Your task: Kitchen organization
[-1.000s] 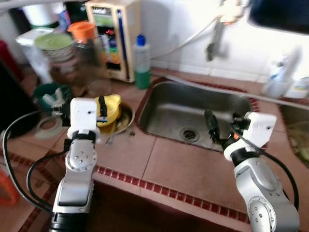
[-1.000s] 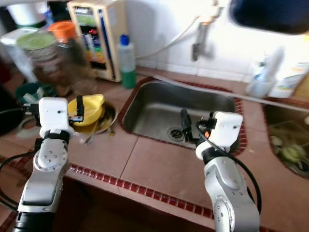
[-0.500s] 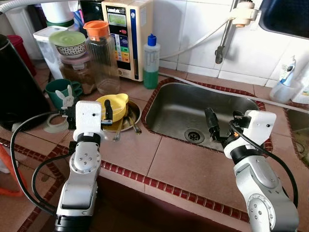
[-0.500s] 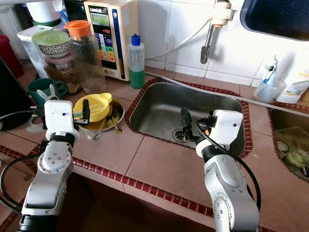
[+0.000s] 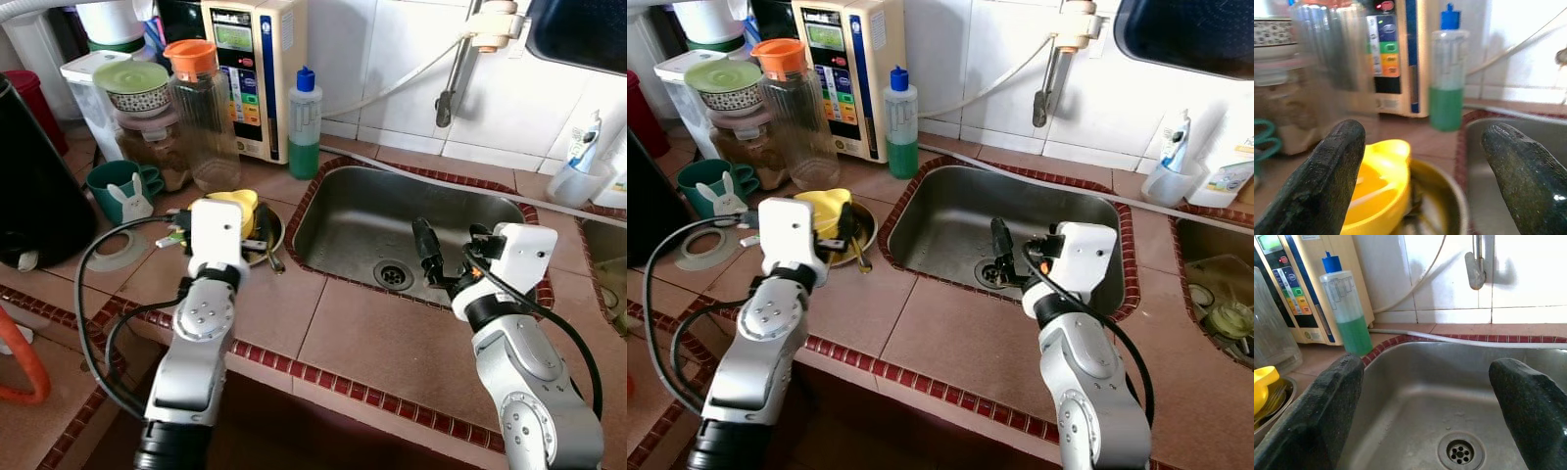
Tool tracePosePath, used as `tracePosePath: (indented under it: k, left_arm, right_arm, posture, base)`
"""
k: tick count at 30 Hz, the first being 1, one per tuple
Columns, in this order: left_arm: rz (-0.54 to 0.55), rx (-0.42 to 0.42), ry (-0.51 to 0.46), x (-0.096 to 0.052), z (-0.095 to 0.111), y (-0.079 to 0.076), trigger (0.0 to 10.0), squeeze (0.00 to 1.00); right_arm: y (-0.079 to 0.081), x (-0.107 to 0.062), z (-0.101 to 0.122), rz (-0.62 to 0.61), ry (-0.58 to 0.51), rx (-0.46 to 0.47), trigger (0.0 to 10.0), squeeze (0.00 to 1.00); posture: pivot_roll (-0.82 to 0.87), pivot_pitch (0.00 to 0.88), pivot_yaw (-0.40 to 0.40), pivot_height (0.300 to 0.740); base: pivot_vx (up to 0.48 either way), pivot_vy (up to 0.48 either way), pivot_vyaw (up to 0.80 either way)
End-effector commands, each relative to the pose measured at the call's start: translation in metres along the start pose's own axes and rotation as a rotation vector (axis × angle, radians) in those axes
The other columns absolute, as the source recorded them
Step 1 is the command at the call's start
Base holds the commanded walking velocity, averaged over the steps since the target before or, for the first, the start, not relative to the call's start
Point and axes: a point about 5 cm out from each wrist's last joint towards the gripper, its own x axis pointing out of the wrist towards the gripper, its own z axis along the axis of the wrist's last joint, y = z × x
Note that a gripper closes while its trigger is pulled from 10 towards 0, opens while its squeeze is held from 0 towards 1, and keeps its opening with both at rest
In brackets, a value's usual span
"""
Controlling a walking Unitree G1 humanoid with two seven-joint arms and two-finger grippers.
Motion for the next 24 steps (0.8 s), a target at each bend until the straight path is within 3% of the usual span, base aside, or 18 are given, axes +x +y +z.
tracePosePath:
  k: [1, 5, 10, 17, 24]
  left_arm:
    - [-0.039, -0.019, -0.009, 0.005, 0.004, -0.007, 10.0, 0.0]
    - [-0.07, -0.046, -0.013, 0.009, 0.006, -0.014, 10.0, 0.0]
    - [-0.137, -0.088, -0.022, 0.01, 0.008, -0.025, 10.0, 0.0]
    - [-0.164, -0.098, -0.01, 0.007, 0.005, -0.028, 10.0, 0.0]
    - [-0.175, -0.095, -0.011, 0.008, 0.006, -0.029, 10.0, 0.0]
  right_arm:
    - [0.002, 0.0, 0.002, 0.001, -0.005, 0.004, 10.0, 0.0]
    - [0.003, 0.0, 0.001, -0.002, -0.001, 0.017, 10.0, 0.0]
    - [0.003, -0.001, 0.001, -0.013, 0.005, 0.014, 10.0, 0.0]
    - [0.003, -0.001, 0.001, -0.015, 0.004, 0.014, 10.0, 0.0]
    - [0.003, -0.001, 0.002, -0.017, 0.001, 0.006, 10.0, 0.0]
  posture:
    - [0.05, 0.0, 0.0, 0.74]
    - [0.05, 0.0, 0.005, 0.74]
    - [0.04, 0.0, 0.013, 0.74]
    - [0.04, 0.0, 0.013, 0.74]
    - [0.04, 0.0, 0.018, 0.74]
  base:
    - [0.0, 0.0, 0.0]
    - [0.0, 0.0, 0.0]
    - [0.0, 0.0, -0.77]
    - [0.0, 0.0, -0.74]
    - [0.0, 0.0, 0.0]
